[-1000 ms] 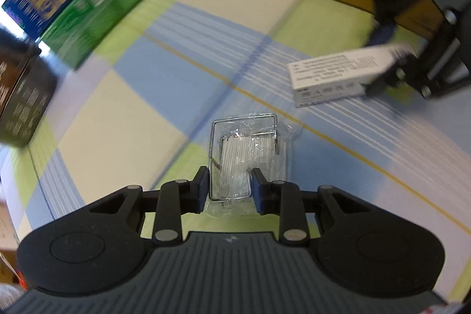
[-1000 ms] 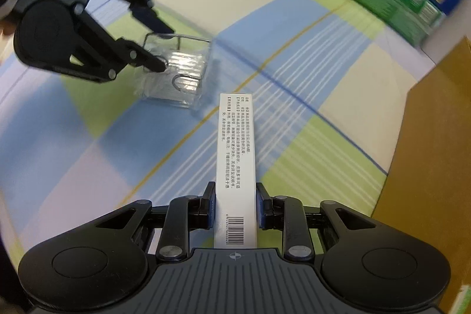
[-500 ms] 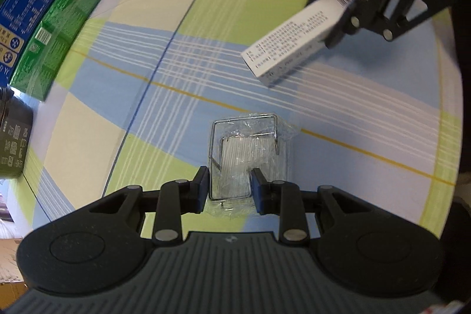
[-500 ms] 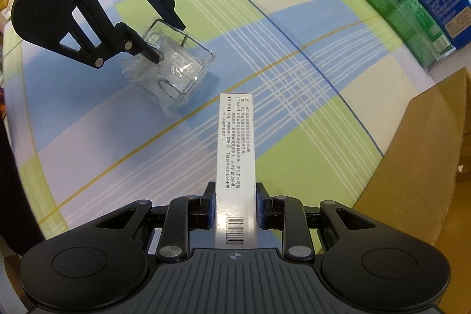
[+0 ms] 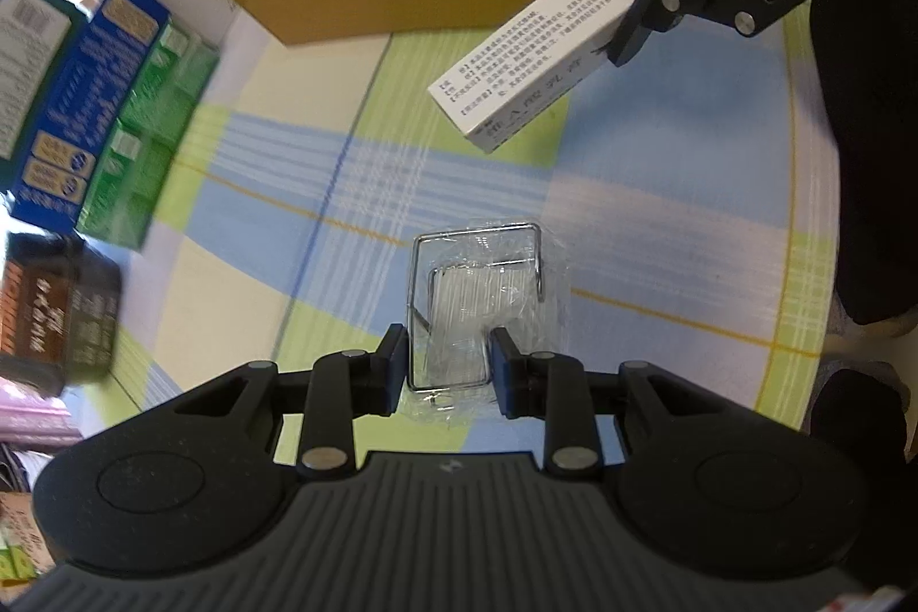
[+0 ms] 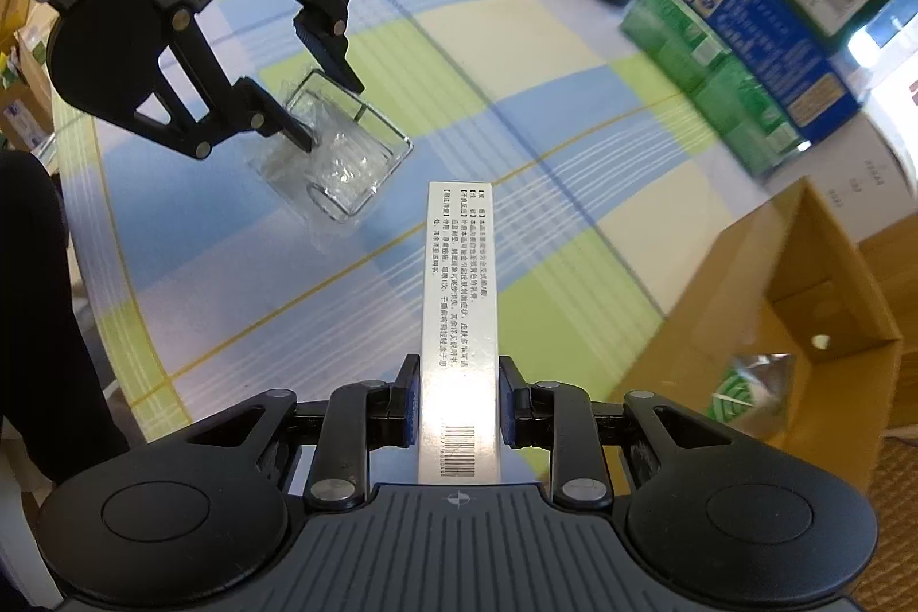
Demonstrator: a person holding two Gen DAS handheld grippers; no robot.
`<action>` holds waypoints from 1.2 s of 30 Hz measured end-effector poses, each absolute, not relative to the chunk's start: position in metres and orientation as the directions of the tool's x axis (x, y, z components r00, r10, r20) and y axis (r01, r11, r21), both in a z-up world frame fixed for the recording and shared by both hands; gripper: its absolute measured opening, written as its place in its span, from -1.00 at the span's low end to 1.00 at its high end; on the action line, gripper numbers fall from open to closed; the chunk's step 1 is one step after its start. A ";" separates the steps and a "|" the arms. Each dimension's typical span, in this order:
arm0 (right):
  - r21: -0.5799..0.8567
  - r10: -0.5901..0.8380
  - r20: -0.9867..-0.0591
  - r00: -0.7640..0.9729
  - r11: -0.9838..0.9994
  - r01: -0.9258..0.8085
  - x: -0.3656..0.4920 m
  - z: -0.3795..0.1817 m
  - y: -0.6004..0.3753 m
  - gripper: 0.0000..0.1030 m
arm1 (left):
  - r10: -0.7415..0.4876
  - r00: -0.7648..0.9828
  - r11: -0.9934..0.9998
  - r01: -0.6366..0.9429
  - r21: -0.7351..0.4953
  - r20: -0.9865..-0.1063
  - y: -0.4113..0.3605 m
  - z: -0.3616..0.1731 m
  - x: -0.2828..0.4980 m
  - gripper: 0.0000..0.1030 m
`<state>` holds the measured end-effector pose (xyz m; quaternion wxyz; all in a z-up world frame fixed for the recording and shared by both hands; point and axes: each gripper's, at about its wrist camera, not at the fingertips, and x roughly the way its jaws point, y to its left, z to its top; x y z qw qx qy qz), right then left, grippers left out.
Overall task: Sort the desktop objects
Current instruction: 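Lift the plastic tray and white box and carry them over the cardboard box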
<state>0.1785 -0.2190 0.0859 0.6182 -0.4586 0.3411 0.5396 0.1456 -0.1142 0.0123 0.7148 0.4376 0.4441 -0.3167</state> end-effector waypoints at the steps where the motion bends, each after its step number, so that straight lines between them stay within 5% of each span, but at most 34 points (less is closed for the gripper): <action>1: -0.203 0.361 -0.913 0.190 0.002 -0.979 0.177 0.093 -0.223 -0.55 | -0.064 0.412 0.412 0.841 0.352 -0.909 -0.118 0.018 0.145 -0.51; 36: -0.261 0.371 -0.848 0.379 0.329 -0.908 0.295 0.180 -0.361 -0.55 | -0.175 0.488 0.305 0.852 0.425 -0.855 -0.271 0.110 0.170 -0.51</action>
